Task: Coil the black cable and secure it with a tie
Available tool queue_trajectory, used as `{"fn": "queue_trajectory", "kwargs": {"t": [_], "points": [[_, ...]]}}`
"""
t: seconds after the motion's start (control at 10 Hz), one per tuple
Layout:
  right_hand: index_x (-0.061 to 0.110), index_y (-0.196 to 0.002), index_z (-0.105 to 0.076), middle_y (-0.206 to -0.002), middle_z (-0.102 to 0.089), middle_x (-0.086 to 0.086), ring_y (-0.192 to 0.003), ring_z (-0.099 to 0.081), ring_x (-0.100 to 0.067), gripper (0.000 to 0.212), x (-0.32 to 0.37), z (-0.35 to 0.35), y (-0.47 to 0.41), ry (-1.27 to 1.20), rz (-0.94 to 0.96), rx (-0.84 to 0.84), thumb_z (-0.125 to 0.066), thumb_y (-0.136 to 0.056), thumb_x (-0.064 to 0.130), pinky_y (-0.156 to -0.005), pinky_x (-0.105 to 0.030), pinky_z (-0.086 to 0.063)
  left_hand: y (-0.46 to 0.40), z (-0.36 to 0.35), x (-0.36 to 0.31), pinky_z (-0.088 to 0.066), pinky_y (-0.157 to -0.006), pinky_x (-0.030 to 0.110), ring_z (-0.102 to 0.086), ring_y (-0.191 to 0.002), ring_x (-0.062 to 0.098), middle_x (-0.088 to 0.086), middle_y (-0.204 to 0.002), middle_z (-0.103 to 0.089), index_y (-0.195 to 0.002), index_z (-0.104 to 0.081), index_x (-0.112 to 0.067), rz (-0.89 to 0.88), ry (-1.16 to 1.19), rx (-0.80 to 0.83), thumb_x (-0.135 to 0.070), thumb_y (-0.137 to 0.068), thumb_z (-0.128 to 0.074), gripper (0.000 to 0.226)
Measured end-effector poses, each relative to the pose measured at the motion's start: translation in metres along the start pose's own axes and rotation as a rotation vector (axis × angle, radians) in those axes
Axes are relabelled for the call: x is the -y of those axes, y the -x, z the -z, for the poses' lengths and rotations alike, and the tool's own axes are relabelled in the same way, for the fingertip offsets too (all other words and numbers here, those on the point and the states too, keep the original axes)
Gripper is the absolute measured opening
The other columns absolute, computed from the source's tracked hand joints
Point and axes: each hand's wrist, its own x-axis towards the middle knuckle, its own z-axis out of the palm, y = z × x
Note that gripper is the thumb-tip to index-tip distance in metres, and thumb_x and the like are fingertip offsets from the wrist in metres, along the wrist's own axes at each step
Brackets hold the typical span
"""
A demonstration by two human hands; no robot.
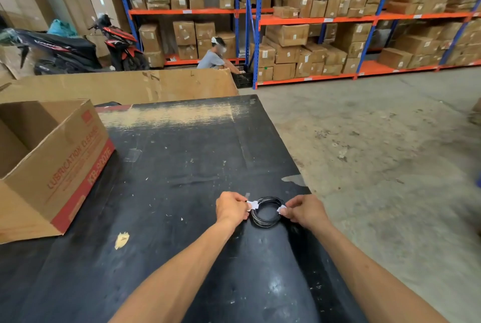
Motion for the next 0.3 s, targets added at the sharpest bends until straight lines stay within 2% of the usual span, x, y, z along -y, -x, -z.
{"fn": "queue_trajectory", "kwargs": {"t": [0.1,0.2,0.3], "points": [[0.015,-0.086,-0.079,-0.082,-0.078,0.0,-0.075,-0.068,-0.012,0.027,-0.005,0.004,0.0,0.036,0.052,0.013,-0.092,-0.071,0.033,-0.071,-0.024,-0.049,-0.005,0.0,0.003,-0.062,-0.075,0.037,-0.064,-0.051,0.022,0.015,-0.067,-0.074,-0.074,-0.073,-0.01,0.0,-0.067,0.005,-0.004,-0.073,-0.078,0.007],[0.013,-0.094,-0.079,-0.084,-0.076,0.001,-0.076,-0.065,-0.008,0.024,-0.01,0.011,0.005,-0.081,0.08,0.029,-0.088,-0.077,0.026,-0.071,-0.018,-0.048,-0.003,0.004,0.005,-0.063,-0.075,0.038,-0.065,-0.05,0.019,0.01,-0.066,-0.072,-0.088,-0.074,-0.005,0.018,0.002,-0.01,-0.007,-0.079,-0.073,0.009],[0.008,-0.108,-0.076,-0.098,-0.077,-0.006,-0.085,-0.067,-0.014,0.024,-0.025,0.014,0.024,-0.205,0.107,-0.052,-0.08,-0.087,0.019,-0.087,-0.03,-0.054,0.008,0.009,0.015,-0.062,-0.075,0.038,-0.066,-0.059,0.022,0.008,-0.083,-0.073,-0.099,-0.068,-0.01,0.028,0.17,-0.049,-0.015,-0.089,-0.067,0.012]]}}
